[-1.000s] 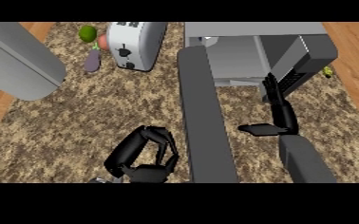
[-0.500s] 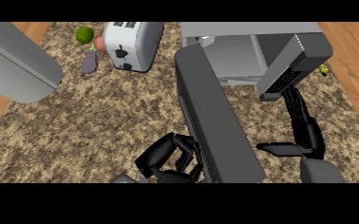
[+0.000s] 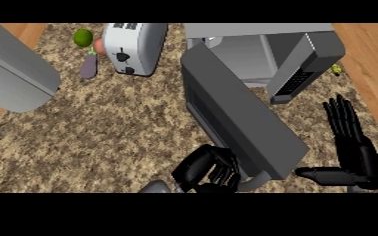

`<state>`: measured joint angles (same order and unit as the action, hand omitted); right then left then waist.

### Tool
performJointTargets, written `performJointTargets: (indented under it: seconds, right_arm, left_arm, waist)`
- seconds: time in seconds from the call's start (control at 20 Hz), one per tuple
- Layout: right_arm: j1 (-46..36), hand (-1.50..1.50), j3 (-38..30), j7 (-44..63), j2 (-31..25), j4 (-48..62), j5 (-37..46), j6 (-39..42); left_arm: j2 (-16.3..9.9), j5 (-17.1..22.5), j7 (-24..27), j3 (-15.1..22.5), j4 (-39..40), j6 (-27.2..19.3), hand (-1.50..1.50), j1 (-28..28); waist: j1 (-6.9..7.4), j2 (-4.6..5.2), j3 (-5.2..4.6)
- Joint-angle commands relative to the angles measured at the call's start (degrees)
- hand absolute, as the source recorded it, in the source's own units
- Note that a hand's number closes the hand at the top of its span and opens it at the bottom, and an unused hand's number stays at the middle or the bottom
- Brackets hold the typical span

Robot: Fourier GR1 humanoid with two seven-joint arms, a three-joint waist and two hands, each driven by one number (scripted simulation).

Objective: Pick up the milk, place it into the microwave and close the microwave

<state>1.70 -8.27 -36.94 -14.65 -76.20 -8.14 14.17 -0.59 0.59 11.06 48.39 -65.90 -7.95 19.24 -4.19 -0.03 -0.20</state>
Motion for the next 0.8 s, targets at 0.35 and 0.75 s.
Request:
performJointTargets:
  seconds: [0.35,0.75]
  right_arm:
    - [1.37,-1.5,-0.94,7.03,-4.96,-11.76,-8.34,8.64]
    - [0.41,-1.5,2.32,11.73,-7.8,-17.53,-11.39,14.4]
  left_arm:
    - [0.55,15.62,1.6,6.61,3.18,-19.78,1.5,11.1]
    - [0.57,23.55,4.72,6.16,4.5,-25.83,1.5,19.23]
  waist:
    - [-4.52,0.98,-0.19]
    - [-7.32,1.5,-0.23]
